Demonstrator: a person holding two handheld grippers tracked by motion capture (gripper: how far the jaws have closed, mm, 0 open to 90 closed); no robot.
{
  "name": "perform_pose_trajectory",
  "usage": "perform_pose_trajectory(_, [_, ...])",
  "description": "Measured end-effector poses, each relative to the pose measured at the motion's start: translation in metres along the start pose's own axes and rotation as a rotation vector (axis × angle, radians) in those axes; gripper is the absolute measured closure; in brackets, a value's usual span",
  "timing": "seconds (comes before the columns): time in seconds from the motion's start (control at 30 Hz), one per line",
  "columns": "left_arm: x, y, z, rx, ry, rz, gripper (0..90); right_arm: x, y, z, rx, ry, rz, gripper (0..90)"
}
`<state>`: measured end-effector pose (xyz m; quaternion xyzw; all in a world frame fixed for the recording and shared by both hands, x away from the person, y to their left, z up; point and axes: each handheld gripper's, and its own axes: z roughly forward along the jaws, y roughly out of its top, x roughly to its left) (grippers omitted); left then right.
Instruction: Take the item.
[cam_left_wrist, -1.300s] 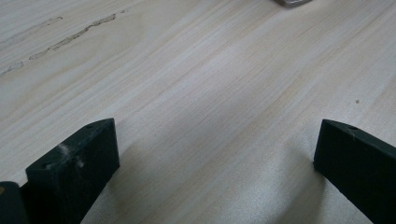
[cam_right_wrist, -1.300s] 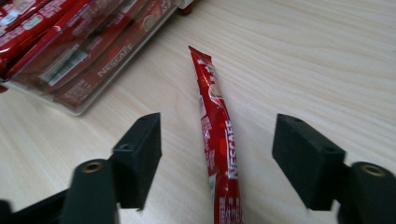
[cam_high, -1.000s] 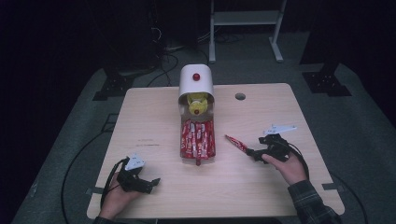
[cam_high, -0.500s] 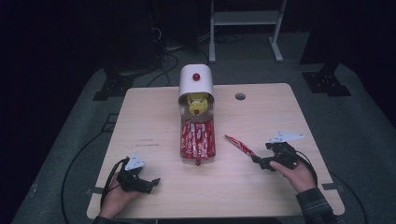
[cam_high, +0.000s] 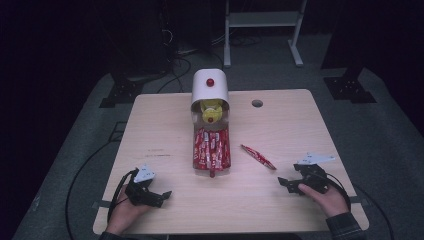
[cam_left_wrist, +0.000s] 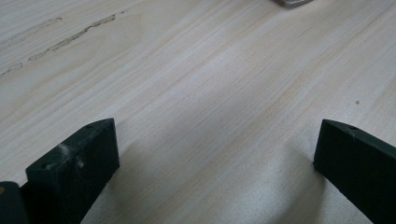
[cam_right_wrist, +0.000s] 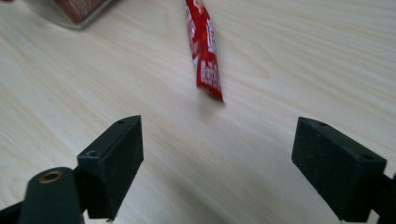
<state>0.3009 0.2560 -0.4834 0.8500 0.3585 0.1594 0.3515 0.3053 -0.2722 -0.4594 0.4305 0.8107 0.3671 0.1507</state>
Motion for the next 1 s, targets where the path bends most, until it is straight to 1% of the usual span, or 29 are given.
perform_pose_trajectory(0.03, [0.0,0.0,0.0,0.0,0.0,0.0,0.0,0.0,-0.002,0.0,0.003,-0.005,-0.006,14.5])
perform_pose_trajectory(0.07, [0.0,0.0,0.0,0.0,0.0,0.0,0.0,-0.001,-0.008,-0.001,0.013,-0.017,-0.011,14.4])
perform_pose_trajectory(0.13, [0.0,0.0,0.0,0.0,0.0,0.0,0.0,-0.002,-0.011,-0.002,0.02,-0.023,-0.012,14.5])
perform_pose_trajectory(0.2, [0.0,0.0,0.0,0.0,0.0,0.0,0.0,-0.004,-0.019,-0.003,0.034,-0.037,-0.004,14.0])
perform_pose_trajectory(0.3, [0.0,0.0,0.0,0.0,0.0,0.0,0.0,-0.004,-0.023,-0.004,0.037,-0.045,-0.011,13.5])
perform_pose_trajectory(0.33, [0.0,0.0,0.0,0.0,0.0,0.0,0.0,-0.005,-0.027,-0.005,0.05,-0.059,-0.015,13.5])
perform_pose_trajectory(0.47, [0.0,0.0,0.0,0.0,0.0,0.0,0.0,-0.006,-0.032,-0.004,0.068,-0.076,-0.013,12.5])
perform_pose_trajectory(0.5, [0.0,0.0,0.0,0.0,0.0,0.0,0.0,-0.007,-0.034,-0.005,0.059,-0.078,-0.006,12.2])
perform_pose_trajectory(0.57, [0.0,0.0,0.0,0.0,0.0,0.0,0.0,-0.008,-0.035,-0.005,0.053,-0.077,-0.008,11.6])
perform_pose_trajectory(0.6, [0.0,0.0,0.0,0.0,0.0,0.0,0.0,-0.009,-0.038,-0.004,0.031,-0.075,-0.011,9.7])
perform_pose_trajectory(0.63, [0.0,0.0,0.0,-0.001,0.0,-0.001,0.0,-0.009,-0.038,-0.004,0.031,-0.075,-0.011,9.7])
perform_pose_trajectory(0.67, [0.0,0.0,0.0,0.0,0.0,0.0,0.0,-0.009,-0.039,-0.004,0.018,-0.074,-0.012,9.2])
perform_pose_trajectory(0.7, [0.0,0.0,0.0,0.0,0.0,0.0,0.0,-0.009,-0.042,-0.004,-0.006,-0.077,-0.009,9.0])
perform_pose_trajectory(1.0, [0.0,0.0,0.0,0.0,0.0,0.0,0.0,-0.009,-0.042,-0.004,-0.007,-0.08,-0.006,9.0])
